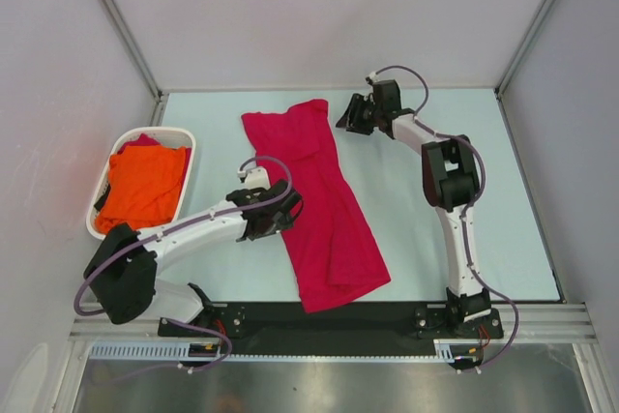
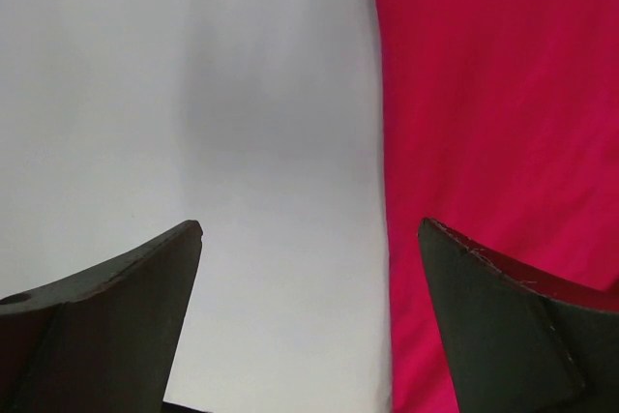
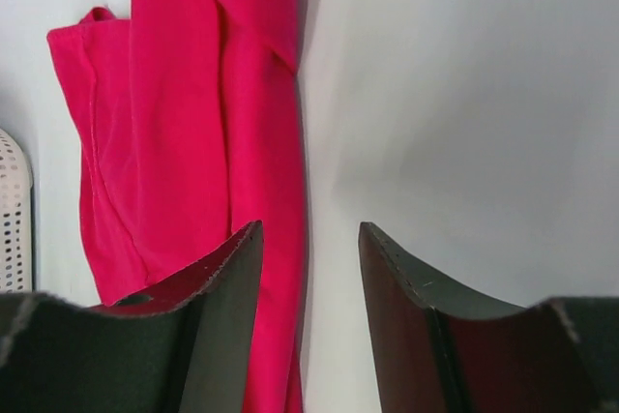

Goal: Fold and stack the t-shirts
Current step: Rotate the tshirt 90 degrees

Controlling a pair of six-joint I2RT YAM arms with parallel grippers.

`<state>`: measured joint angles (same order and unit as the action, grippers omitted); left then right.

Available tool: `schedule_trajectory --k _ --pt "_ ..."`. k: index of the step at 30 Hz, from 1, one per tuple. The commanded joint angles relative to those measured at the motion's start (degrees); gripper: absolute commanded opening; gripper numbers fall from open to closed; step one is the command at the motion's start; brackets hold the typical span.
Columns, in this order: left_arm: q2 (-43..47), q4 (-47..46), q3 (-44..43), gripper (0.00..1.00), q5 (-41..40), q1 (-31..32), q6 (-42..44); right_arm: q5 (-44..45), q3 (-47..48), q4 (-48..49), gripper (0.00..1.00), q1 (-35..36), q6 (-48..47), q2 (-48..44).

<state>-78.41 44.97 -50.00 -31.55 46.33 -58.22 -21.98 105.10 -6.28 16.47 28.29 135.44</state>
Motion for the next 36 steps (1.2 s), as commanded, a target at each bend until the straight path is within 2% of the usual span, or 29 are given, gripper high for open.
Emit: schedule_trajectory --k 1,11,18,21,23,24,25,28,31,36 --pt "-1.3 -2.5 -1.4 1.0 0.8 -0.3 1.5 -5.1 11.9 -4.5 0.5 0.6 -1.5 7.5" --pt "-3.7 -2.7 -0.1 1.0 2.9 -0.2 0.6 -7.6 31.0 -8.2 0.52 2.1 1.6 20.4" --pt "-3.7 -0.2 -2.2 1.0 0.8 -0.6 0.7 -6.5 33.5 -8.3 0.52 4.0 1.4 22.3" --pt "-2.0 2.0 -4.6 1.0 -1.6 -1.5 0.7 -4.1 35.9 -11.6 0.46 5.4 -0.8 23.6" --pt "0.7 3.6 -6.9 0.99 -4.3 -2.0 0.8 -2.7 35.6 -12.8 0.38 6.2 -1.6 23.6" --pt "1.7 4.2 -7.7 1.0 -5.9 -2.3 0.9 -0.7 35.5 -13.2 0.33 6.3 -1.8 23.4" --pt "3.9 5.9 -9.7 1.0 -9.5 -2.5 0.9 0.8 34.7 -14.0 0.23 6.4 -2.1 23.1" --pt "8.7 7.8 -13.0 1.0 -16.7 -2.9 2.0 6.9 29.6 -12.1 0.11 6.4 -2.5 20.0" --pt "13.4 7.5 -14.0 1.0 -21.2 -2.9 4.4 14.5 24.8 -10.1 0.06 6.1 -2.7 15.9" --pt "18.0 5.9 -12.2 1.0 -21.5 -3.0 8.2 26.0 19.8 -7.0 0.06 4.5 -3.3 11.3"
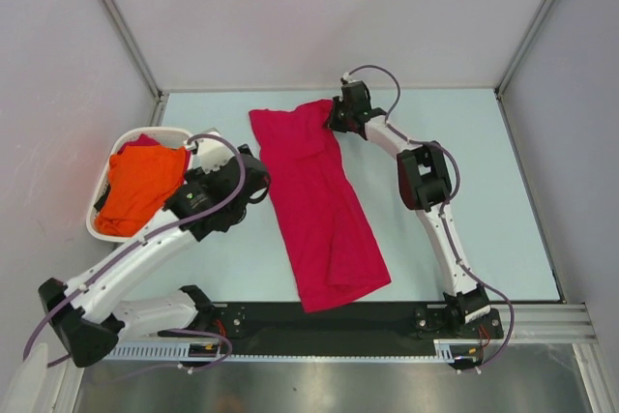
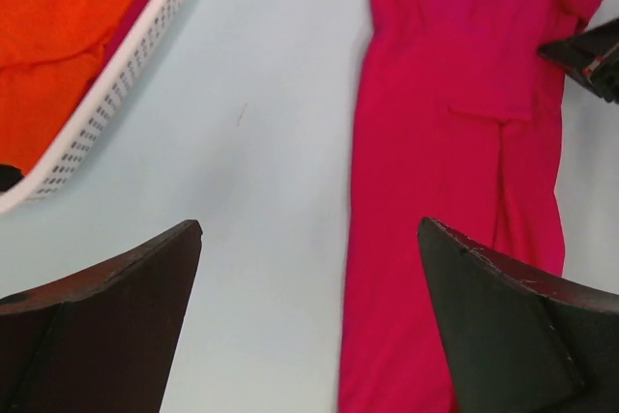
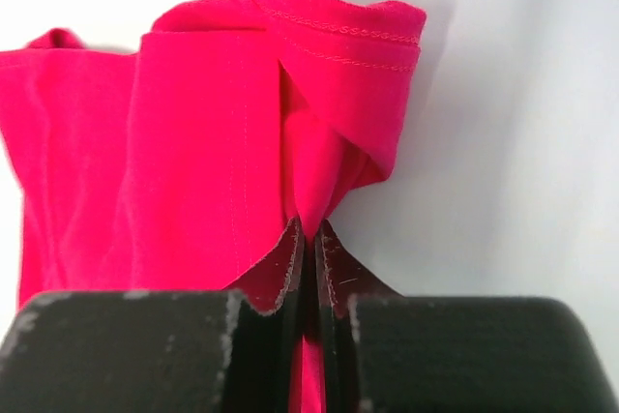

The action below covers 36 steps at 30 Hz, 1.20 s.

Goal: Fold and stack the t-shirts
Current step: Rotate the tshirt 90 degrees

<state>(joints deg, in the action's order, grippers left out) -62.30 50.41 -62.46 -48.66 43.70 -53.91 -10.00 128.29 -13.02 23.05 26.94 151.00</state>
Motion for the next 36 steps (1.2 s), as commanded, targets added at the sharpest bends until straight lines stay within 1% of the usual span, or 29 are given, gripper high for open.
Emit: schedule_trajectory --k 1,4,6,14,15,16,17,18,19,20,21,22,23,24,26,29,30,31,32,33,34,36 --pt "2.1 0.5 1.1 1.0 -3.6 -0.4 3.9 14.9 -3.6 -0.3 0.06 -2.5 -2.1 -4.7" --pt "1.8 0.4 3.1 1.0 -1.6 -0.4 3.2 17.4 -3.4 -0.9 0.06 -4.8 -1.9 -4.7" --pt "1.1 0.1 4.4 1.0 -0.4 -0.3 2.5 17.4 -3.7 -1.0 0.06 -6.7 -1.4 -4.7" --pt "-4.3 -0.8 4.4 1.0 3.4 -0.3 2.9 20.9 -4.4 -1.7 0.07 -11.1 0.0 -4.2" --pt "-4.8 -1.0 4.1 1.0 3.7 -0.3 3.0 20.8 -4.1 -1.7 0.09 -11.4 -0.4 -4.2" --pt "-5.1 -1.3 4.1 1.0 4.1 -0.2 3.0 19.6 -3.8 -1.7 0.13 -11.6 -0.7 -4.2" --pt "-5.9 -2.1 4.1 1.0 4.6 -0.2 3.3 19.1 -3.7 -2.2 0.29 -11.9 -0.9 -4.8" --pt "-6.2 -2.7 4.4 1.0 5.8 -0.2 3.5 18.9 -4.4 -2.3 0.36 -12.1 -1.5 -5.5" --pt "-6.5 -3.8 4.7 1.0 7.0 -0.1 4.2 18.8 -5.4 -2.2 0.39 -12.1 -1.8 -6.4" --pt "-7.2 -7.1 5.1 1.0 8.3 -0.2 6.6 19.0 -6.6 -1.8 0.46 -12.1 -1.7 -7.8" --pt "-7.7 -8.7 5.7 1.0 10.8 0.0 7.6 18.7 -8.2 -1.3 0.47 -12.1 -2.0 -10.9" --pt "-8.4 -10.1 5.9 1.0 11.9 -0.1 8.4 18.6 -11.9 -1.0 0.48 -12.1 -2.4 -13.0" --pt "-9.1 -13.4 6.0 1.0 13.2 0.1 10.6 18.8 -13.9 -0.5 0.5 -12.1 -2.3 -15.2" --pt "-10.9 -15.2 6.2 1.0 14.7 0.2 11.7 18.5 -16.7 0.1 0.5 -12.1 -2.5 -20.0" --pt "-13.2 -19.7 5.8 1.0 19.3 0.5 14.4 17.8 -24.6 1.2 0.51 -12.1 -2.1 -24.9" --pt "-19.9 -24.5 4.2 1.0 26.3 1.4 16.6 17.2 -34.5 1.8 0.51 -12.3 -0.8 -35.0" --pt "-23.1 -25.4 3.7 1.0 27.6 1.8 16.6 16.9 -36.8 1.9 0.51 -12.2 -0.4 -37.3" --pt "-25.0 -27.1 3.3 0.99 30.5 2.3 16.8 16.7 -39.4 2.1 0.51 -12.2 -0.1 -42.1" --pt "-26.6 -28.1 2.5 0.97 31.6 3.2 17.2 16.7 -43.3 1.9 0.51 -12.1 0.0 -44.3" --pt "-28.1 -28.4 2.1 0.96 32.3 3.9 17.0 17.2 -45.3 1.5 0.51 -12.1 0.1 -46.2" --pt "-30.8 -29.6 1.7 0.96 32.8 4.6 16.8 17.1 -47.0 1.1 0.51 -12.3 0.1 -50.4" --pt "-32.8 -30.0 0.8 0.93 34.6 6.6 16.3 16.3 -51.5 -0.6 0.51 -12.2 -0.1 -54.2"
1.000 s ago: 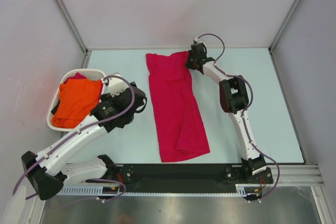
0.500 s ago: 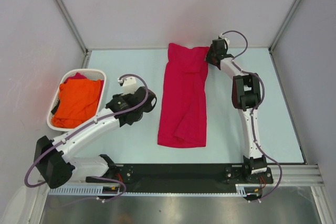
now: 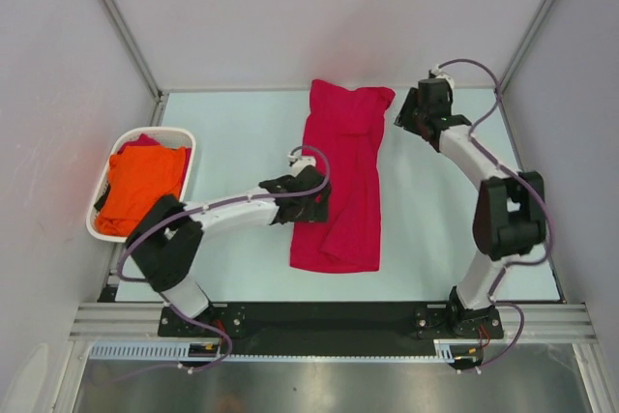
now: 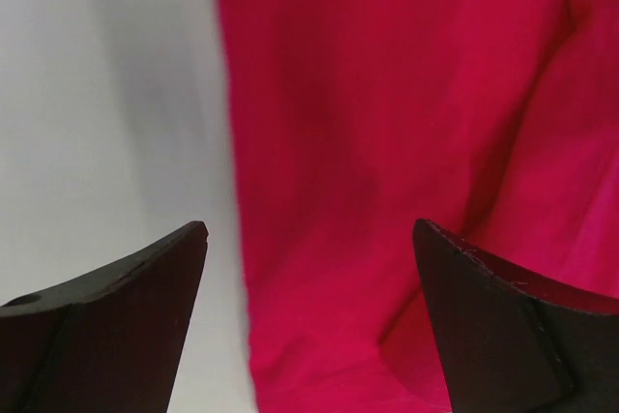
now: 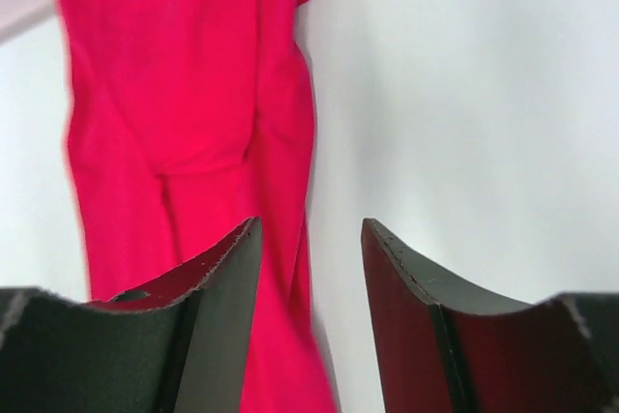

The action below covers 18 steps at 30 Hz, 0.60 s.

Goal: Fold and stack the t-shirts
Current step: Rotate the tshirt 90 degrees

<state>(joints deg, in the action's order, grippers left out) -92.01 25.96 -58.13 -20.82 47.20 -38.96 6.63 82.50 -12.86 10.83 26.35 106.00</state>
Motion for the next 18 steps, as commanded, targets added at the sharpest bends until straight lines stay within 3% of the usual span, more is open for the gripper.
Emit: schedule_trajectory --k 1,6,10,13,18 --pt "-3.8 -6.2 -3.6 0.93 7.2 3.8 1.1 -1.5 -7.1 -1.3 0.51 -0.1 0.2 -10.9" --pt "-1.7 -8.5 -1.4 0.91 8.3 7.1 -1.6 -7.9 -16.8 -6.3 0.49 -0.1 1.2 -20.8" --pt "0.3 -7.8 0.7 0.91 7.1 7.4 -3.3 -13.7 -23.9 -10.4 0.4 0.8 3.2 -25.5" --pt "3.2 -5.2 3.2 0.91 2.8 7.5 -4.5 -16.3 -31.7 -11.9 0.34 2.1 4.8 -30.0" --pt "8.2 1.9 5.9 0.96 -5.1 7.5 -6.7 -18.5 -41.3 -12.4 0.32 6.8 8.5 -37.4"
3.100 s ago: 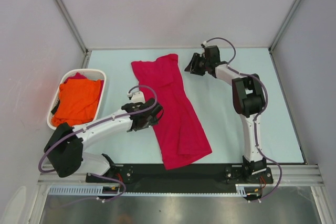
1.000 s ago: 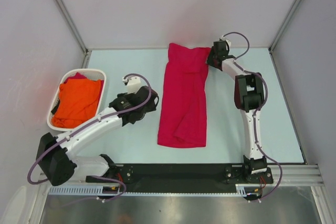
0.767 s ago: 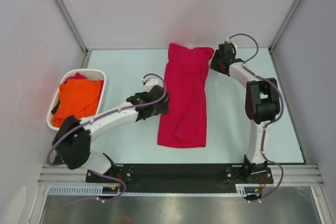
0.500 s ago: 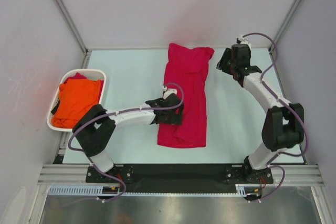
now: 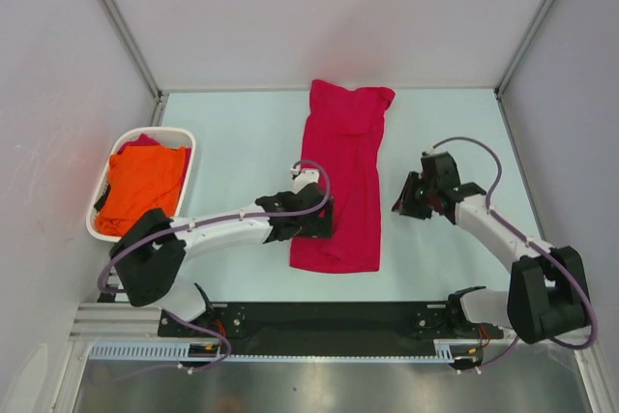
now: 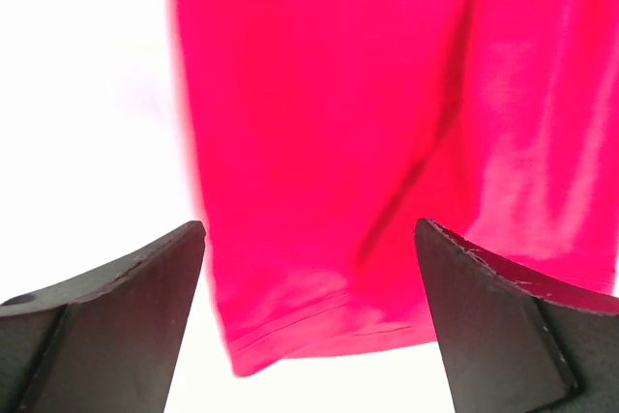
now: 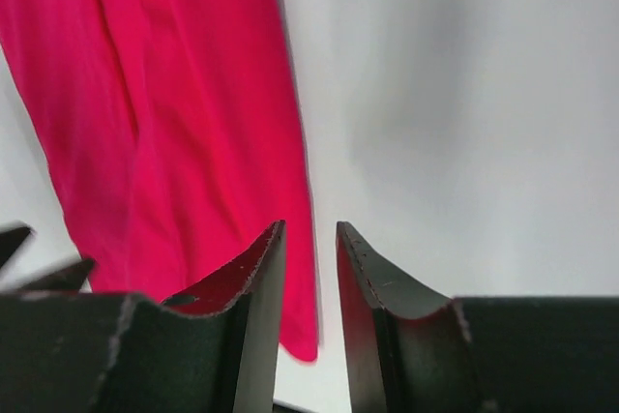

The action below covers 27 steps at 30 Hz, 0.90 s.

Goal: Fold and stack the t-shirts
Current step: Rotate the tshirt 90 degrees

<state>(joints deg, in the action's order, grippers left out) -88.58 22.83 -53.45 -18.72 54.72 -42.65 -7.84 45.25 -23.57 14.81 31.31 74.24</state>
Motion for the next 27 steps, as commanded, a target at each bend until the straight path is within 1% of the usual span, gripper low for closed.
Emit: schedule_trajectory --k 1,6,8,12,16,22,24,27 --pt "4.9 5.6 1.6 0.97 -7.4 -0.1 -3.8 -4.3 -5.9 -2.1 0.32 3.6 4.7 -6.1" --pt "4.5 6.8 4.1 0.97 -7.1 -0.1 -5.9 -3.8 -9.6 -3.6 0.31 8.2 6.8 -8.6" --pt "3.2 7.3 4.8 0.97 -6.8 -0.1 -7.1 -4.5 -10.7 -3.9 0.32 8.8 7.6 -9.2" --pt "1.7 8.4 5.7 0.97 -5.7 -0.1 -9.4 -5.2 -12.0 -4.7 0.31 10.1 8.2 -7.7" --pt "1.7 5.7 8.3 0.96 -3.8 -0.3 -9.7 -6.1 -13.8 -2.8 0.32 11.2 8.7 -6.5" --pt "-1.1 3.3 9.2 0.9 -0.8 -0.2 -10.1 -11.0 -14.4 0.8 0.32 12.3 8.6 0.1" --pt "-2.3 2.7 9.2 0.89 -0.2 -0.2 -10.2 -12.9 -14.4 2.4 0.32 12.6 8.2 3.4" --pt "-3.4 1.9 9.3 0.89 1.0 -0.2 -10.1 -14.5 -14.2 4.1 0.32 13.2 8.2 6.1"
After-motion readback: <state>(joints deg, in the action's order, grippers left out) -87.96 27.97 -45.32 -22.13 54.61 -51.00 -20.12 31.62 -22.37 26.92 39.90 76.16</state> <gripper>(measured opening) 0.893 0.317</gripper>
